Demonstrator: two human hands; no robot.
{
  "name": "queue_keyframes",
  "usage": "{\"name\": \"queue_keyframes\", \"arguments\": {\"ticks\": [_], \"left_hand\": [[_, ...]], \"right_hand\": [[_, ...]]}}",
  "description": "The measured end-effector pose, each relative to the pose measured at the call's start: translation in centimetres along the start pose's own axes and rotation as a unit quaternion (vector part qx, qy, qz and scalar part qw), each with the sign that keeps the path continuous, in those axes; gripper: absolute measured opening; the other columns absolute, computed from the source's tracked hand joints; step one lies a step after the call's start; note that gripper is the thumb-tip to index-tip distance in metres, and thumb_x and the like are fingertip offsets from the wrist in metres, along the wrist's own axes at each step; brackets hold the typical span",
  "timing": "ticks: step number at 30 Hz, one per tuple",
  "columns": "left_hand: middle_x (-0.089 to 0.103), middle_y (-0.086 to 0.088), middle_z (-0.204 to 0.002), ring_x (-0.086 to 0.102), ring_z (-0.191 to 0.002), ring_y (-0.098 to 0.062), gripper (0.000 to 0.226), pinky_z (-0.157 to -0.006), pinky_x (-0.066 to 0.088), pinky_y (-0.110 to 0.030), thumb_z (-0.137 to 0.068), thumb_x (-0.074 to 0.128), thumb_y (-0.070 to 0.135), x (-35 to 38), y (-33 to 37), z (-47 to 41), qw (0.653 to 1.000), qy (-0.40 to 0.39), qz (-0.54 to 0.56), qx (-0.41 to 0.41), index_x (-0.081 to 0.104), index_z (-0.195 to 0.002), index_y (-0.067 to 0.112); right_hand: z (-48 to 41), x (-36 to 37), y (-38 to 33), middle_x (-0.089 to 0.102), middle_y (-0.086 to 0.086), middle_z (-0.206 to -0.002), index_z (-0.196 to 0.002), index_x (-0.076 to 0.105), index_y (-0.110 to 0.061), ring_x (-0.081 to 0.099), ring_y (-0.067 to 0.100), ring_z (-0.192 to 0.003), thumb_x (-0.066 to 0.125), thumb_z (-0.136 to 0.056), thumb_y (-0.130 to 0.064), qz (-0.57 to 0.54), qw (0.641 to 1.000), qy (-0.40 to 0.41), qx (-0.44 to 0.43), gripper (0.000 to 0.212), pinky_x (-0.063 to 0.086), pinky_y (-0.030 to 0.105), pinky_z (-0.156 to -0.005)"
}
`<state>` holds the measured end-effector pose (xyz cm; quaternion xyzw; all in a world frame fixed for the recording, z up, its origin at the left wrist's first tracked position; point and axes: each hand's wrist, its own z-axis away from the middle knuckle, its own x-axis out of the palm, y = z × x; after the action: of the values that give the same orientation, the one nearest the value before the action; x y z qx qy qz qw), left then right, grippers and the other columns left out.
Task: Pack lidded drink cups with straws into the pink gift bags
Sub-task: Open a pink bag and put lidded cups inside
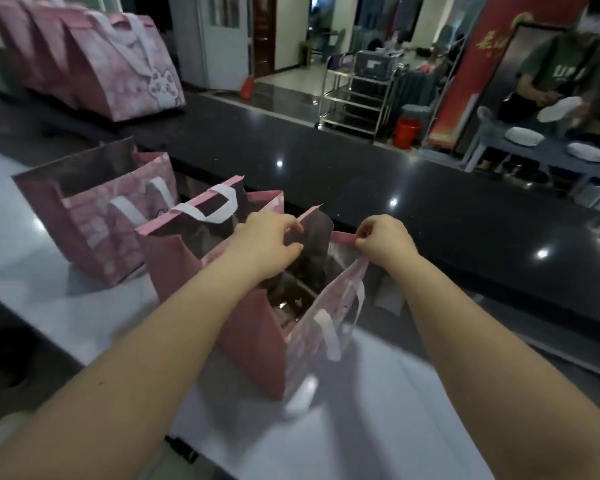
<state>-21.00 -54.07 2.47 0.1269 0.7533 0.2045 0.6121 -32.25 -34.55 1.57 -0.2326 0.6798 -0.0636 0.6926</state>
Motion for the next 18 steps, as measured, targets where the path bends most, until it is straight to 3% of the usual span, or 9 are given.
{"name": "queue_keyframes", "arguments": {"ticks": [5, 10, 14, 18], "left_hand": [[0.063, 0.008, -0.117, 0.052, -0.115, -0.023, 0.026, -0.092, 0.044, -0.044, -0.087, 0.063, 0.04, 0.8, 1.3, 3.2, 0.994, 0.087, -0.065, 0.006, 0.067, -0.111, 0.033], [0.066, 0.005, -0.112, 0.054, -0.111, -0.024, 0.02, -0.095, 0.045, -0.043, -0.085, 0.069, 0.034, 0.6, 1.2, 7.1, 0.986, 0.166, 0.019, -0.022, 0.072, -0.103, 0.026], [0.067, 0.003, -0.11, 0.057, -0.112, -0.02, 0.017, -0.098, 0.045, -0.041, -0.083, 0.074, 0.028, 1.5, 0.6, 11.0, 0.975, 0.193, 0.11, 0.012, 0.075, -0.099, 0.021], [0.056, 0.008, -0.129, 0.045, -0.124, -0.013, 0.04, -0.102, 0.033, -0.026, -0.076, 0.08, 0.039, 3.6, 0.1, 14.7, 0.962, 0.222, 0.159, 0.001, 0.068, -0.113, 0.03]], "right_hand": [[1.9, 0.3, 1.3, 0.062, -0.002, -0.085, -0.09, 0.065, -0.021, 0.057, 0.012, -0.072, 0.063, -0.085, -0.018, -0.069, 0.997, 0.03, -0.001, 0.006, 0.043, 0.027, -0.055], [4.9, 1.8, 2.6, 0.056, -0.007, -0.08, -0.089, 0.059, -0.023, 0.052, 0.007, -0.069, 0.058, -0.087, -0.017, -0.159, 0.982, 0.103, 0.022, 0.006, 0.037, 0.025, -0.052], [7.9, 2.6, 4.0, 0.054, -0.011, -0.076, -0.083, 0.059, -0.022, 0.052, 0.007, -0.071, 0.056, -0.087, -0.014, -0.244, 0.955, 0.153, 0.075, 0.009, 0.037, 0.025, -0.055], [10.4, 2.8, 5.2, 0.063, -0.003, -0.085, -0.088, 0.065, -0.018, 0.059, 0.014, -0.079, 0.057, -0.084, -0.009, -0.293, 0.933, 0.18, 0.106, 0.012, 0.05, 0.032, -0.069]]}}
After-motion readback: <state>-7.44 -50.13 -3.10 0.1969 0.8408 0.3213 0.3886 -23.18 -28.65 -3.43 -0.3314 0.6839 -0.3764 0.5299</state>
